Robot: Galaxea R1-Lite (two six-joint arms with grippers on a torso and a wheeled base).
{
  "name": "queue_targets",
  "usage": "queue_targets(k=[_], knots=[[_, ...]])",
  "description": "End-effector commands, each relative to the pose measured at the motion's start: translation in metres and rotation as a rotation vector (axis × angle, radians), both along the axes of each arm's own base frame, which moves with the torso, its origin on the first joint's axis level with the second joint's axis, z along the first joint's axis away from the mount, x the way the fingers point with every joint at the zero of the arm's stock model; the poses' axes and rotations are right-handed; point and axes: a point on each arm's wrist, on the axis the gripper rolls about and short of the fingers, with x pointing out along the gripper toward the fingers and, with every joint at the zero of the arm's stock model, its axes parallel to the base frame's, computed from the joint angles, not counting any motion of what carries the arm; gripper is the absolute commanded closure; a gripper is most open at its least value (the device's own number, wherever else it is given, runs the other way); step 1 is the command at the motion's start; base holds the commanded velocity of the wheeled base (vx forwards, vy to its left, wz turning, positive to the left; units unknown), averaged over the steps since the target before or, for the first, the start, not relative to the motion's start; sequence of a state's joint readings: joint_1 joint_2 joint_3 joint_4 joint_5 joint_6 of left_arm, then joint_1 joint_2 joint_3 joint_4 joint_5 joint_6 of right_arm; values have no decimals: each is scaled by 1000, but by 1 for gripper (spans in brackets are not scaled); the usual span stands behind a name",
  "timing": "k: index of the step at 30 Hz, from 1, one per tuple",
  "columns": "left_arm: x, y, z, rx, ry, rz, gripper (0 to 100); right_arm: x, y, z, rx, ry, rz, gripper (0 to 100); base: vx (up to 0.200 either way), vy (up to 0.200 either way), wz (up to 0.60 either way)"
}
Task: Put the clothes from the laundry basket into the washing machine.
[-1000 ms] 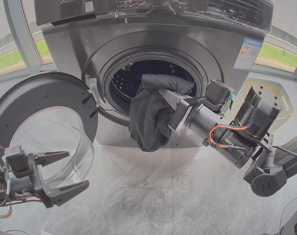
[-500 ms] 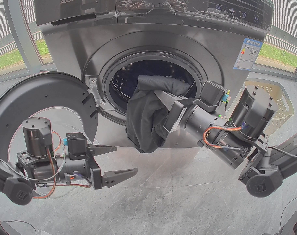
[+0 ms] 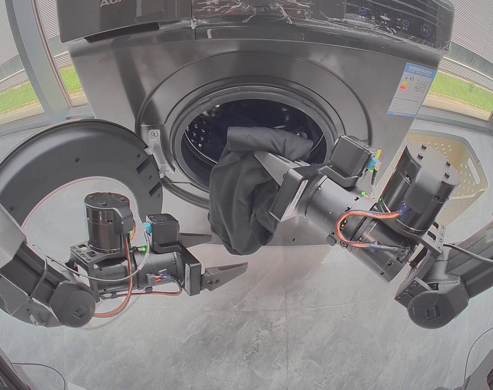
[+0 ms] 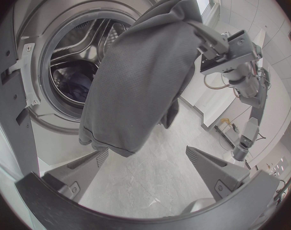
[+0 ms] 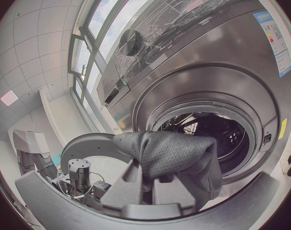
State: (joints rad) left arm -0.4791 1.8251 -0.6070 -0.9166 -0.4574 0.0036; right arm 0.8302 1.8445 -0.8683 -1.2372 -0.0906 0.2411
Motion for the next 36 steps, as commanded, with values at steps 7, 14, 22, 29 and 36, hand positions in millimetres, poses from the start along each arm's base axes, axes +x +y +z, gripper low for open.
queue_targets(k=[7,14,22,29,36], knots=[[28,-20,-18,15,3,48,0,-2,3,-2,-5,4,9,100,0,0,0],[39,-28,-17,3,-23,97,0,-2,3,-2,-5,4,9,100,0,0,0],[40,-28,-16,-5,-58,137,100,-2,3,-3,-6,5,9,100,0,0,0],[34,-28,-12,-32,-97,132,100,-1,1,-7,-17,13,4,100,0,0,0],[-4,-28,-7,-57,-127,77,100,1,-2,-9,-25,21,-8,100,0,0,0]])
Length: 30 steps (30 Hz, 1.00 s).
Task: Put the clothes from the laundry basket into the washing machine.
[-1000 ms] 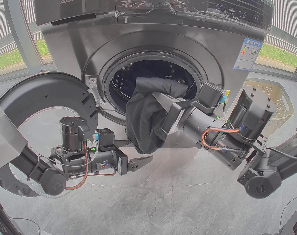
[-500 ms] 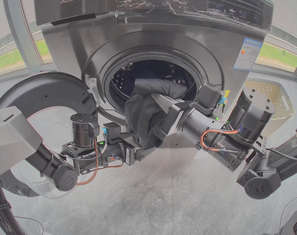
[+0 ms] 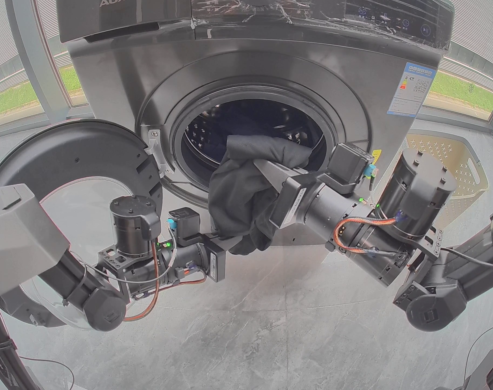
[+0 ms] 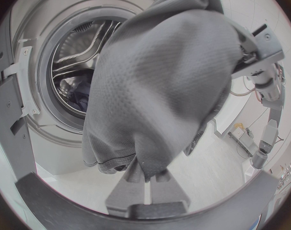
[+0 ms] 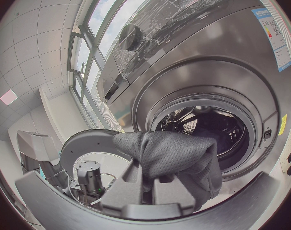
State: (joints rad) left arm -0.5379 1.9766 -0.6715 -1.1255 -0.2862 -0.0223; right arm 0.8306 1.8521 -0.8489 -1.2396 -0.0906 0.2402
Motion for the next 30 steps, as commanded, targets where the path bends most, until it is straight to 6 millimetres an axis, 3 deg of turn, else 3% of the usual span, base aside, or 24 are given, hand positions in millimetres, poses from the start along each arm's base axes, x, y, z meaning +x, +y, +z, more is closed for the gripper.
queue_targets(k=[1,9,15,17,18,22,30], knots=[[-27,2,7,-14,-22,-38,100,2,-3,-2,-6,5,-10,100,0,0,0],[-69,17,15,-42,-66,-76,100,2,-4,-8,-23,20,-13,100,0,0,0],[-100,26,26,-88,-132,-124,100,3,-3,-29,-71,51,-10,100,0,0,0],[-98,25,27,-96,-145,-118,100,3,-1,-33,-72,48,-9,100,0,0,0],[-97,25,27,-97,-147,-118,100,3,-1,-33,-74,48,-10,0,0,0,0],[-91,26,30,-108,-158,-105,100,1,-1,-35,-68,44,-5,0,0,0,0],[-72,31,55,-222,-205,-31,100,-8,-15,-47,-116,85,-14,0,0,0,0]])
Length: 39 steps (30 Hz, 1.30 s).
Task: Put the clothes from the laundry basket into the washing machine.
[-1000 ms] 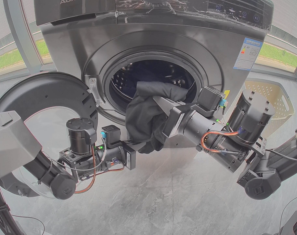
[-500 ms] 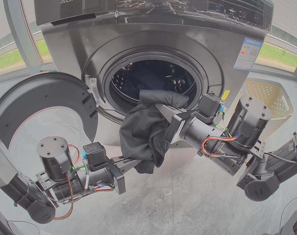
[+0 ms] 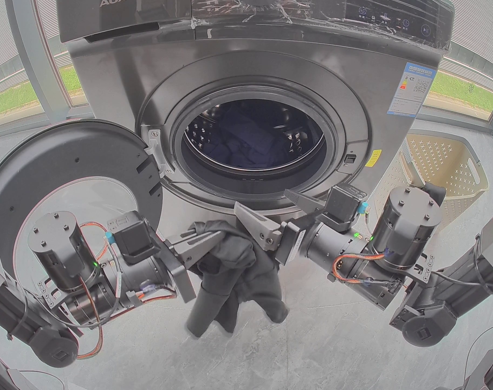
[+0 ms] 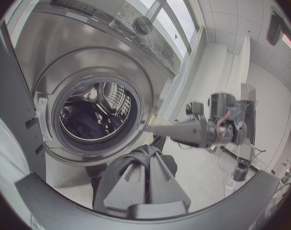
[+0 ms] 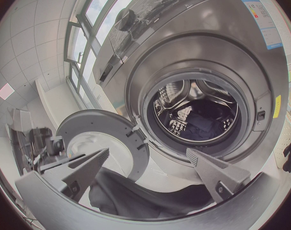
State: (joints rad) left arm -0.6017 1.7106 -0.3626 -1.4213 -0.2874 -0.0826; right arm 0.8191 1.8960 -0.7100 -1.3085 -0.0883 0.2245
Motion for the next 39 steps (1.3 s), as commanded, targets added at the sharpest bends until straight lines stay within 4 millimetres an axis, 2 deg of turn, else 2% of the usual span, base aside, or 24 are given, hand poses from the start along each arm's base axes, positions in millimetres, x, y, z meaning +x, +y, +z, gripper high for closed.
queue_targets(k=[1,8,13,25,30,39], knots=[[10,2,15,-58,-38,41,100,-8,-9,-6,-27,23,-2,0,0,0,0],[19,-3,29,-119,-65,107,100,-11,-24,-22,-123,18,-32,0,0,0,0],[20,-3,34,-147,-85,108,100,-12,-25,-29,-149,24,-32,0,0,0,0],[20,-3,38,-163,-106,107,100,0,-15,-51,-178,43,-31,0,0,0,0],[20,-3,38,-163,-106,106,100,13,-15,-63,-207,14,-58,0,0,0,0],[21,-4,39,-168,-110,108,100,15,-8,-65,-205,7,-46,0,0,0,0]])
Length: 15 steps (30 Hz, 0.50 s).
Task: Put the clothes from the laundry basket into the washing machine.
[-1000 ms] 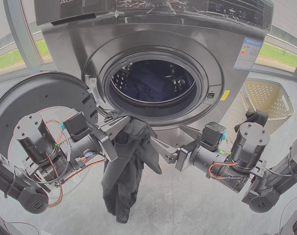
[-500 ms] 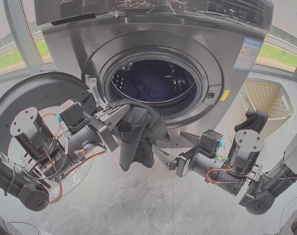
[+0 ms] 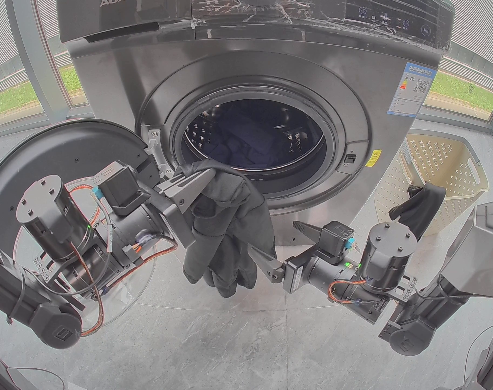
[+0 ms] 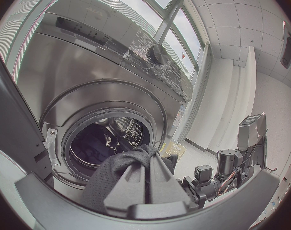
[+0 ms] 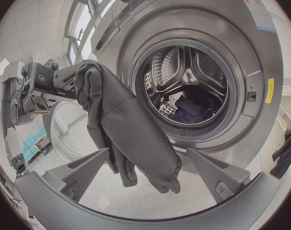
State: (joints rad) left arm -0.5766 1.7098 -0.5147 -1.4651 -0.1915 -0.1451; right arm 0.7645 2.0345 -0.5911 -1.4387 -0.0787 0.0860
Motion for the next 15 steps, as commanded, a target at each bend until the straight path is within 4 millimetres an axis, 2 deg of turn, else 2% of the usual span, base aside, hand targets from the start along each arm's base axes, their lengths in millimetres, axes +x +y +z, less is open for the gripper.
queue_targets(k=[1,7,15], knots=[[0,0,1,-2,-2,-1,100,3,5,-7,-10,10,9,0,0,0,0],[0,0,1,-3,-3,-1,100,14,12,-23,-27,29,15,0,0,0,0],[0,0,1,-3,-3,1,100,31,21,-33,-42,7,2,0,0,0,0]])
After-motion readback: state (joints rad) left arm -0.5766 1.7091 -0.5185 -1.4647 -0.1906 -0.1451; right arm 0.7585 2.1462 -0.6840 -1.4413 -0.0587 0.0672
